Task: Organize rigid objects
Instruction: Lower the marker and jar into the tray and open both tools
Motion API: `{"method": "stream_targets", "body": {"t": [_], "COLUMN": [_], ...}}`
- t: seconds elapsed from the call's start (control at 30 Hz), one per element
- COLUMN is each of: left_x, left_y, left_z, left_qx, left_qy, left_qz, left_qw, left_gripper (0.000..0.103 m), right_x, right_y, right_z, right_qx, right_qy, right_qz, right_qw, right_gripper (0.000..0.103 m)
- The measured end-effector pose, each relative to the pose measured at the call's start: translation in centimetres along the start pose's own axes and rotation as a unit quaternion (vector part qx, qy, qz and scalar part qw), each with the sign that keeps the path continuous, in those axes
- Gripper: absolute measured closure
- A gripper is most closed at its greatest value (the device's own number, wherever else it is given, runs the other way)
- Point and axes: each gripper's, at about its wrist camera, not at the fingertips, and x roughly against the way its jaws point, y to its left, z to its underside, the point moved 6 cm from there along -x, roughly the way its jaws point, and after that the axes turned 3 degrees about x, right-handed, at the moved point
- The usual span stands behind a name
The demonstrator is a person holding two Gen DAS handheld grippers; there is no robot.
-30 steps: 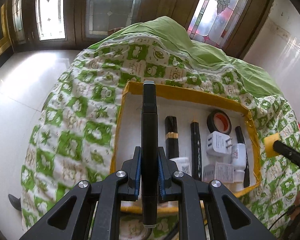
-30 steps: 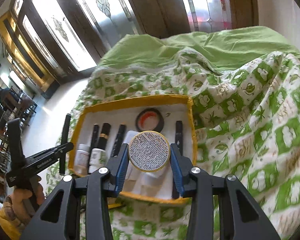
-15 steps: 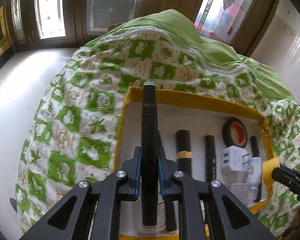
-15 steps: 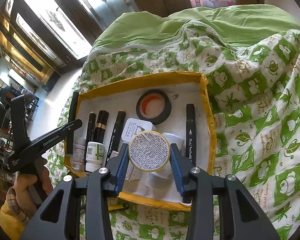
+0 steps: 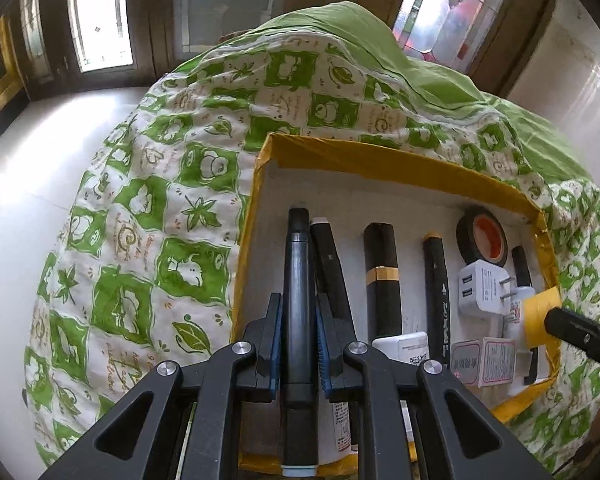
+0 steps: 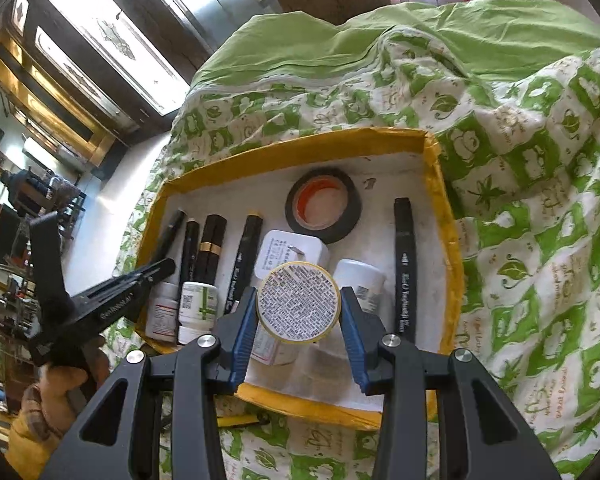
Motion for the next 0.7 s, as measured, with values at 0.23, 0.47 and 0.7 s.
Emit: {"method": "stream_targets", "body": {"t": [0.23,0.47,0.7], "left_x": [2.0,6.6,9.0], "left_y": [-0.1,-1.7,-1.1], "left_z": [0.4,3.0,8.7], "left_qx": [0.011,-0.029,-0.04], "left_qy": [-0.022,-0.089,-0.085], "left_qz": [0.016,-0.013,-0.067], "left_qw": [0.9996,0.9955,0.9933], "left_gripper": [0.072,0.033,0.032], "right_x": [-1.2,-1.8,-2.3], "right_y": [-0.2,0.6,1.6], "right_z": [0.3,-0.2,-0.4], "right_qx": [0.006,0.061,0.115], "right_qy": [0.017,-0.004,-0.029], "right_qz": [0.02,0.078,0.111], "right_qw": [1.0,0.995,0.987], "right_gripper": [0.064,0.064,0.064]}}
